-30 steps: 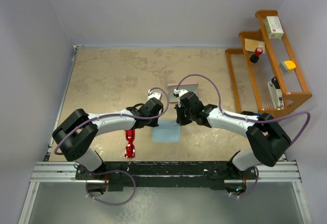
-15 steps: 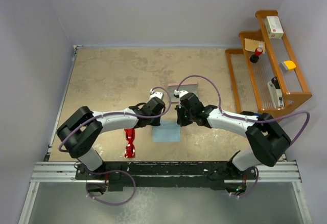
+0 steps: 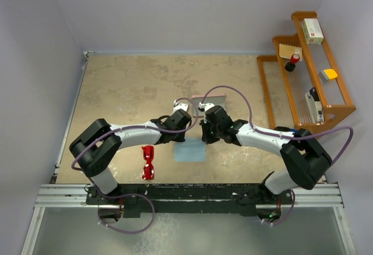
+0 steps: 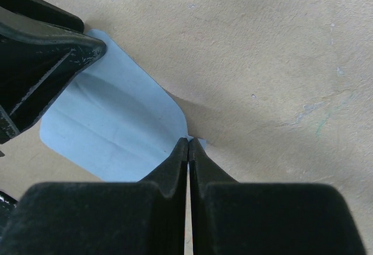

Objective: Organize the sunglasses
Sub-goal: Fold the glasses cleaning cloth at the center of the board.

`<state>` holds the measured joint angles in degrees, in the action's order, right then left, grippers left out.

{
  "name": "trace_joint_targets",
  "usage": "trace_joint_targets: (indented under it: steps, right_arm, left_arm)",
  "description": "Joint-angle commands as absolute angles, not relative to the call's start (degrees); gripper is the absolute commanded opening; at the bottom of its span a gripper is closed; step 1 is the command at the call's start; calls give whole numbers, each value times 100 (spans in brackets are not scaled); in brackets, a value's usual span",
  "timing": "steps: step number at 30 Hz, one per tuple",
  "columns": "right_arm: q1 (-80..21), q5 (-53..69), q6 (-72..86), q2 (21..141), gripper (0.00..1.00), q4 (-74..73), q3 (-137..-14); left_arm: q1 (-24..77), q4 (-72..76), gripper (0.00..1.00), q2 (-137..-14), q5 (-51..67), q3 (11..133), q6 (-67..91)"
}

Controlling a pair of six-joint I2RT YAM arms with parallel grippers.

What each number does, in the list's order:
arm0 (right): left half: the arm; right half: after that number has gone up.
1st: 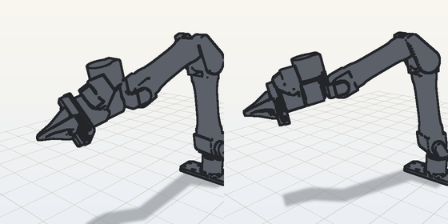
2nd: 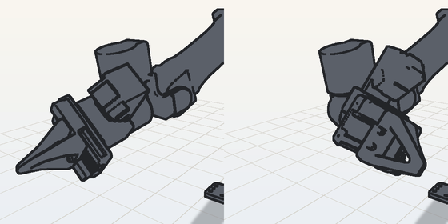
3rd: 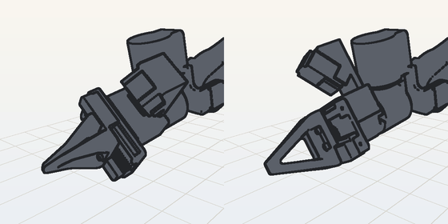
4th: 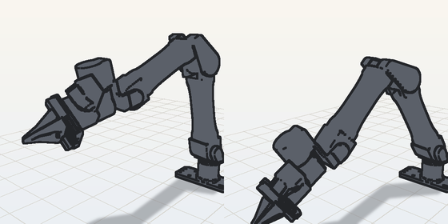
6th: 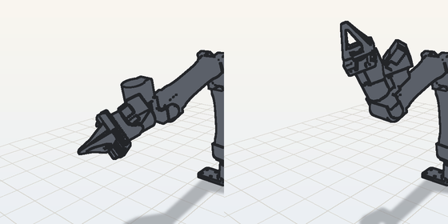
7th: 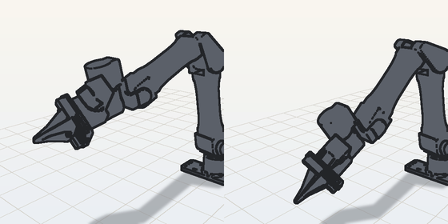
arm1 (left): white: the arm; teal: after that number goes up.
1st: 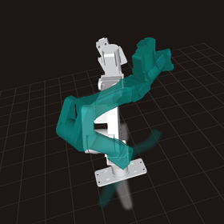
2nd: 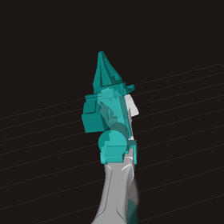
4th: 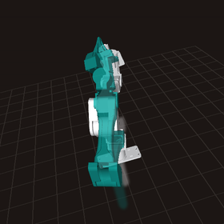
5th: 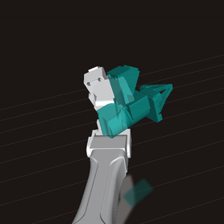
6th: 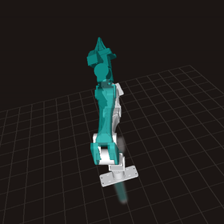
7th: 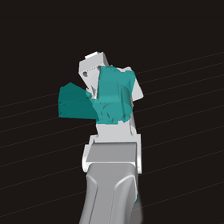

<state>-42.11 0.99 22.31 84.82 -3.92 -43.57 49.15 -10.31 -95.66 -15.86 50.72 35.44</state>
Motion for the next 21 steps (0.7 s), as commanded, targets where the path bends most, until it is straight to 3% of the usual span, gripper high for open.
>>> trace_joint_targets:
  steps: [1,13,21]
  right_arm:
    - [-4240,54,2239,8497,0,-281,-4313]
    - [-4245,35,2254,8490,0,-299,-4328]
    - [-4240,33,2254,8466,0,-324,-4322]
  left_arm:
    - [5019,-1229,23,-9725,-1794,5336,3605]
    - [5149,-1326,18,-9796,-1819,5224,3701]
    - [5152,-1311,0,-9834,-1863,5220,3735]
